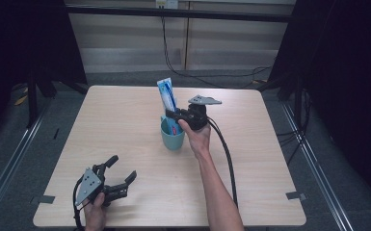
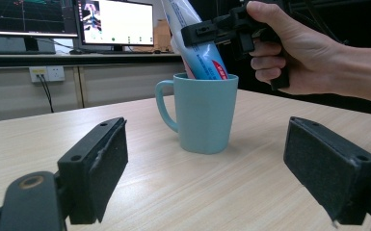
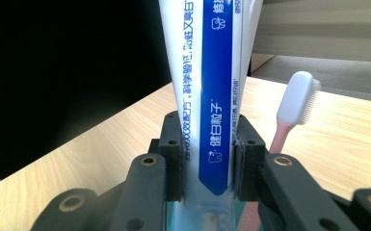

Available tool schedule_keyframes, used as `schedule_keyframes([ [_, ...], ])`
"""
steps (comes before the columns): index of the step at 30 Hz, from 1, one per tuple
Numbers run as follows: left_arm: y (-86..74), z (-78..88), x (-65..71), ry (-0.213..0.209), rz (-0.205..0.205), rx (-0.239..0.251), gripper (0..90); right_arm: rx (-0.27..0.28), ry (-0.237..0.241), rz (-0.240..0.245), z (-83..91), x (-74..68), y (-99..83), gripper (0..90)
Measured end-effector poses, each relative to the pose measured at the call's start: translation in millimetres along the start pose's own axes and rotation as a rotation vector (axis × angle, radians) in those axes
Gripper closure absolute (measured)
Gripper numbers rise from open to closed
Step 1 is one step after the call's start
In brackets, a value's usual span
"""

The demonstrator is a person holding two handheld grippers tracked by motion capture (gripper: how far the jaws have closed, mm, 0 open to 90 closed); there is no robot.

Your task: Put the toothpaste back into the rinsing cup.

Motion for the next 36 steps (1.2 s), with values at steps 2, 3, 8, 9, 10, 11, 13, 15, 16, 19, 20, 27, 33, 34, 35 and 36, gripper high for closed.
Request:
schedule_keyframes([
  [2, 0.0, 0.0, 0.0, 0.0, 0.0, 0.0, 15.6, 0.002, -0.005, 0.01, 0.1, -1.5, -1.3, 71.1],
  [3, 0.0, 0.0, 0.0, 0.0, 0.0, 0.0, 15.6, 0.0, 0.001, 0.009, 0.2, -2.3, -2.1, 71.1],
  [8, 0.1, -0.2, 0.2, -0.001, 0.001, 0.001, 15.6, -0.018, -0.012, 0.012, 0.2, -0.9, -8.0, 70.8],
  [9, 0.1, -0.2, 0.2, -0.001, 0.001, 0.001, 15.6, -0.024, -0.017, 0.011, -0.2, 0.0, -9.3, 70.7],
  [10, 0.1, -0.3, 0.3, -0.001, 0.002, 0.001, 15.6, -0.029, -0.018, 0.009, -0.5, 0.7, -10.3, 70.6],
  [11, 0.1, -0.3, 0.3, -0.001, 0.002, 0.001, 15.6, -0.029, -0.018, 0.009, -0.5, 0.7, -10.3, 70.6],
  [13, 0.1, -0.3, 0.3, -0.001, 0.001, 0.001, 15.6, -0.035, -0.018, 0.006, -0.6, 2.3, -12.3, 69.9],
  [15, 0.1, -0.3, 0.3, -0.002, 0.001, 0.001, 15.6, -0.04, -0.016, 0.003, -0.7, 2.4, -13.6, 69.6],
  [16, 0.1, -0.3, 0.2, -0.001, 0.001, 0.001, 15.6, -0.041, -0.015, 0.003, -0.6, 2.4, -14.1, 69.6],
  [19, 0.1, -0.2, 0.2, -0.001, 0.001, 0.001, 15.6, -0.042, -0.031, 0.011, 0.0, 2.5, -13.9, 69.9],
  [20, 0.1, -0.2, 0.3, -0.002, 0.001, 0.001, 15.6, -0.043, -0.028, 0.011, 0.2, 2.2, -14.0, 69.8],
  [27, 0.1, -0.3, 0.3, -0.001, 0.001, 0.001, 15.7, -0.029, -0.022, 0.006, 6.8, 3.3, -17.3, 69.2],
  [33, 0.1, -0.3, 0.3, -0.002, 0.001, 0.001, 15.6, -0.032, -0.03, 0.011, 11.7, 4.8, -18.9, 68.3],
  [34, 0.1, -0.3, 0.3, -0.002, 0.001, 0.001, 15.6, -0.035, -0.031, 0.012, 12.1, 4.6, -19.0, 68.2],
  [35, 0.1, -0.3, 0.3, -0.002, 0.001, 0.001, 15.6, -0.037, -0.032, 0.014, 12.4, 4.5, -18.9, 68.2],
  [36, 0.1, -0.3, 0.3, -0.001, 0.001, 0.0, 15.6, -0.038, -0.043, 0.026, 12.6, 4.8, -18.6, 68.0],
])
Point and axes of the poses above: each handheld gripper's, and its own axes: z roughly backward along the jaws, y roughly out of its top, x roughly to its right, the point moved 8 cm from there along -z, roughly forward along the jaws, and after that the axes turned 11 degrees about -z, right-handed, at the moved point
